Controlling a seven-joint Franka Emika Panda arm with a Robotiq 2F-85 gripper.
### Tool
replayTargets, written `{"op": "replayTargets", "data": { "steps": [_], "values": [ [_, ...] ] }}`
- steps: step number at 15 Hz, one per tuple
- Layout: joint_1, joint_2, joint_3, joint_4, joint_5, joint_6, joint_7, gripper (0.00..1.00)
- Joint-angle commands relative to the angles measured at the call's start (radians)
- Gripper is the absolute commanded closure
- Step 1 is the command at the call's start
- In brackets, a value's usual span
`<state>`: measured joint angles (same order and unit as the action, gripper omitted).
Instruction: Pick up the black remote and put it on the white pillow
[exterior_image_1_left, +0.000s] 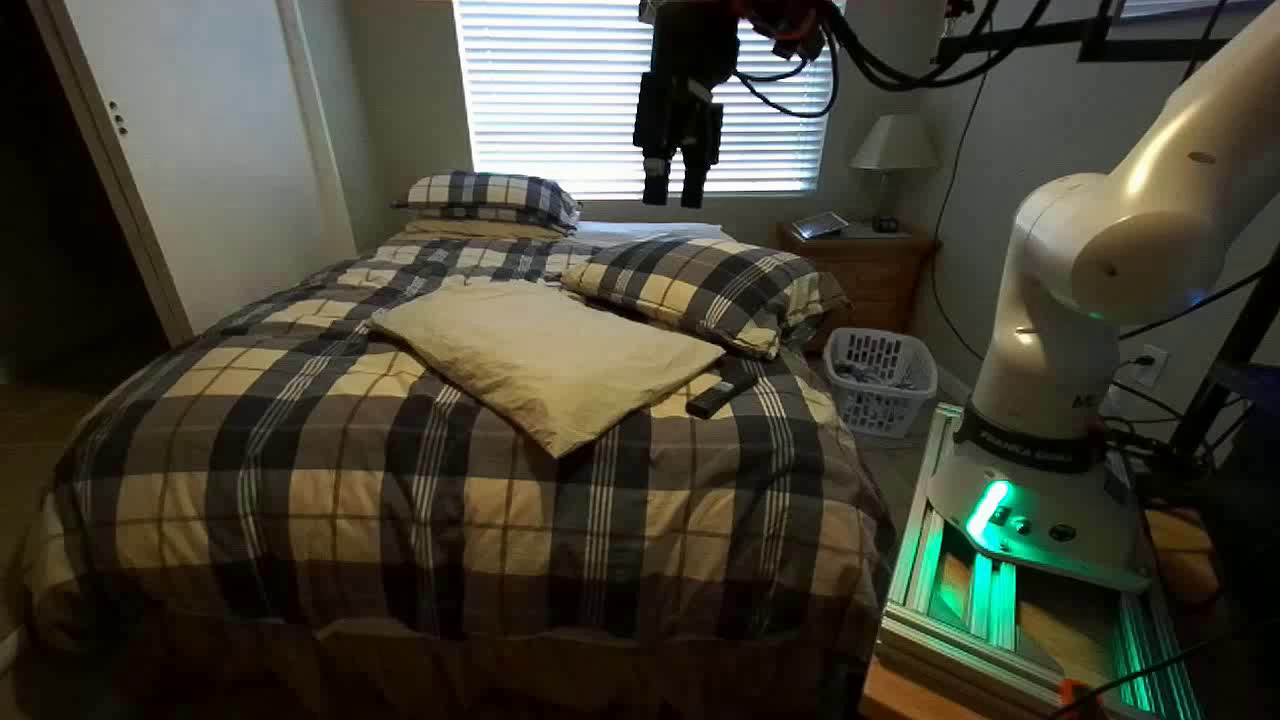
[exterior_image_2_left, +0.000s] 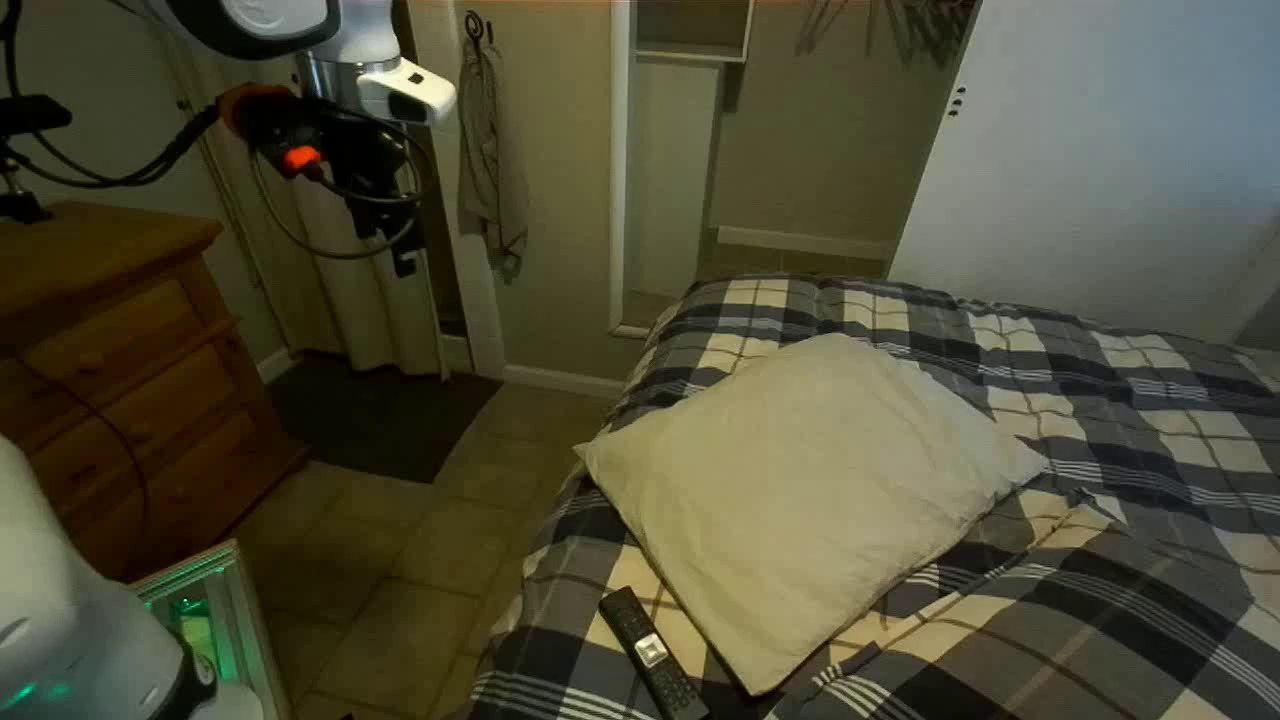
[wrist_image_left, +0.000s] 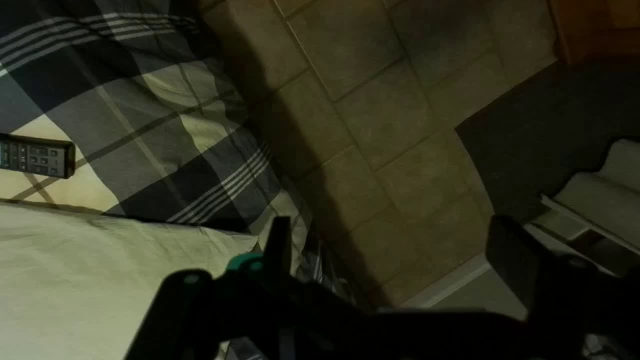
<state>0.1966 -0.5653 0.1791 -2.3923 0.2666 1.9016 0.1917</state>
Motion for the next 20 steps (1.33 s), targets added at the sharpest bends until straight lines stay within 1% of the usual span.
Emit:
{"op": "replayTargets", "data": {
  "steps": [1,5,7,11,13,16,18,20],
  "values": [
    [-0.008,0.000,0.006,0.003,0.003,-0.004,-0.003,0.00],
    [-0.008,0.000,0.006,0.003,0.003,-0.004,-0.003,0.00],
    [-0.066,-0.025,0.010,-0.064,-0.060,0.112,0.042,0.00],
    [-0.172,-0.047,-0.028,-0.186,-0.146,0.318,0.086,0.00],
    [-0.232,-0.038,-0.034,-0.236,-0.186,0.386,0.138,0.00],
    [-0.327,-0.004,-0.030,-0.289,-0.250,0.447,0.239,0.00],
    [-0.392,0.041,-0.022,-0.315,-0.295,0.499,0.315,0.00],
    [-0.437,0.088,-0.023,-0.332,-0.327,0.548,0.370,0.00]
  ]
}}
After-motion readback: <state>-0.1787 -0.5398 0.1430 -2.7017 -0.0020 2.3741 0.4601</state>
